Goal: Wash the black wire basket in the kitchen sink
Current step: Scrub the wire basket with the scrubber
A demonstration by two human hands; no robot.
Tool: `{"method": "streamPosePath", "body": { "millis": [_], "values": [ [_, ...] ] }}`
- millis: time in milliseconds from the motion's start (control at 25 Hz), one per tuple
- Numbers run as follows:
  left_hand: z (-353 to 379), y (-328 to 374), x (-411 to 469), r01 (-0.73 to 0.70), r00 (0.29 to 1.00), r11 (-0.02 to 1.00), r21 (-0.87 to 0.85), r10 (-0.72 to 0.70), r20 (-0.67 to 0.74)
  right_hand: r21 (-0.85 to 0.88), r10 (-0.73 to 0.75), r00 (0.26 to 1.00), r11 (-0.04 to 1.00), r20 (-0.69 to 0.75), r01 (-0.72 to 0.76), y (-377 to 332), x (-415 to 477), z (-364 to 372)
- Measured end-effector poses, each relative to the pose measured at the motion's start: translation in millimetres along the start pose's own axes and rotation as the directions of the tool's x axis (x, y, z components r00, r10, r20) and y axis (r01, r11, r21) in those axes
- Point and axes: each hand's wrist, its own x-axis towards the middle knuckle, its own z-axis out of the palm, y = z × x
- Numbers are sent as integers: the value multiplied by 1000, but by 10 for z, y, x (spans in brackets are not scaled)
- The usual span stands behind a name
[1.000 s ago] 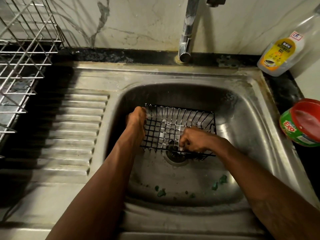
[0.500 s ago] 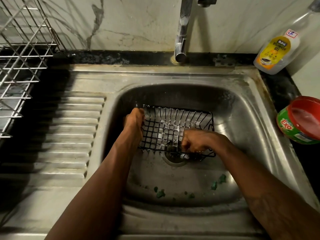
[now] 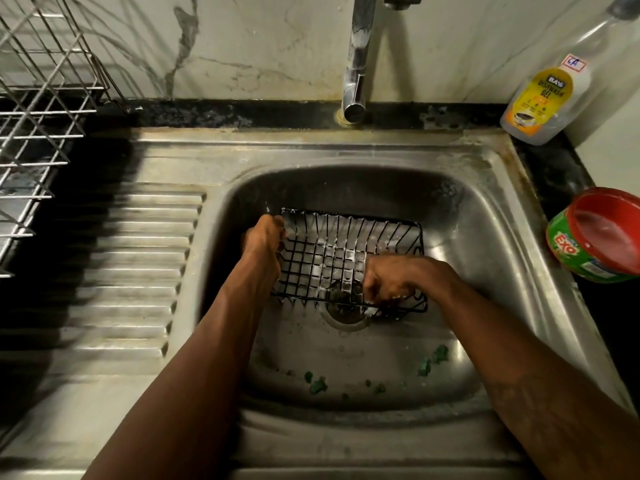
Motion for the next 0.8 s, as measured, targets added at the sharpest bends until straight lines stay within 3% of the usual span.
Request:
{"method": "streamPosePath", "body": {
  "millis": [40, 80, 160, 200, 240, 280, 360, 440, 480, 520, 640, 680, 720, 800],
  "values": [
    [-3, -1, 3, 3, 1000, 1000, 4, -3, 5, -13, 7, 999, 1000, -32, -7, 13, 6, 9],
    [-5, -5, 7, 7, 1000, 1000, 10, -8, 9, -2, 31, 988, 1000, -150, -31, 13, 22, -21],
    [-8, -5, 10, 14, 1000, 1000, 4, -14, 16, -102, 70, 869, 985, -491, -137, 31, 86, -118],
    [-5, -3, 12, 13, 1000, 1000, -4, -13, 17, -179, 51, 803, 965, -594, -194, 36, 95, -150],
    [0, 0, 18, 12, 1000, 1000, -3, -12, 10, -208, 41, 788, 955, -615, -212, 45, 108, -161],
    [6, -1, 19, 13, 1000, 1000, 6, -13, -2, -197, 49, 826, 962, -562, -191, 56, 98, -151],
    [14, -9, 17, 17, 1000, 1000, 9, -17, -20, -76, 92, 960, 990, -265, -116, 67, 51, -76],
    [8, -12, 29, 19, 1000, 1000, 15, -19, -18, 1, 107, 994, 994, -17, -107, 17, -35, 0],
    [4, -15, 32, 25, 1000, 999, 30, -25, -12, -9, 108, 993, 994, -48, -108, 5, -57, 8],
    [-1, -15, 26, 29, 1000, 999, 46, -29, -3, -58, 113, 978, 991, -173, -124, -10, -71, -17],
    [-11, -14, 33, 29, 999, 998, 51, -30, 22, -303, 16, 772, 914, -635, -268, -71, -100, -132],
    [-9, -10, 37, 28, 999, 999, 44, -29, 26, -336, -16, 730, 895, -683, -295, -94, -113, -147],
    [-8, -11, 43, 24, 999, 999, 38, -25, 24, -355, -3, 744, 880, -668, -315, -112, -121, -154],
    [-7, -38, 49, 15, 1000, 1000, 20, -15, 13, -368, 100, 872, 879, -479, -302, -129, -130, -131]
  ]
}}
